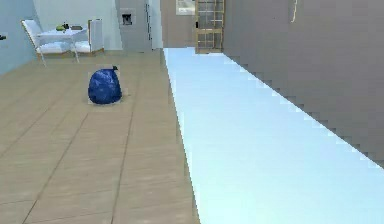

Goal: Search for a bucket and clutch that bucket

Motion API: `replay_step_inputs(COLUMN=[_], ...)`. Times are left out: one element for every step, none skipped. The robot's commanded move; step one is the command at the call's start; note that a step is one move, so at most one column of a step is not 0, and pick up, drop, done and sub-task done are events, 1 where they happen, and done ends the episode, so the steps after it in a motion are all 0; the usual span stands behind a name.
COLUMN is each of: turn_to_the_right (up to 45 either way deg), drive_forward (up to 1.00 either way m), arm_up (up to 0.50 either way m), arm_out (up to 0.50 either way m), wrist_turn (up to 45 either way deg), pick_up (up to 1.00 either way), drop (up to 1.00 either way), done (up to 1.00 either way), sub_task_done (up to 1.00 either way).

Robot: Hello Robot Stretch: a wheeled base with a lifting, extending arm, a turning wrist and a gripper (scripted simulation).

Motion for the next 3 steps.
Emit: replay_step_inputs(turn_to_the_right=[0.0,0.0,-3.0], drive_forward=[1.0,1.0,0.0], arm_up=[0.0,0.0,0.0], arm_out=[0.0,0.0,0.0], wrist_turn=[0.0,0.0,0.0], pick_up=[0.0,0.0,0.0], drop=[0.0,0.0,0.0], done=[0.0,0.0,0.0], sub_task_done=[0.0,0.0,0.0])
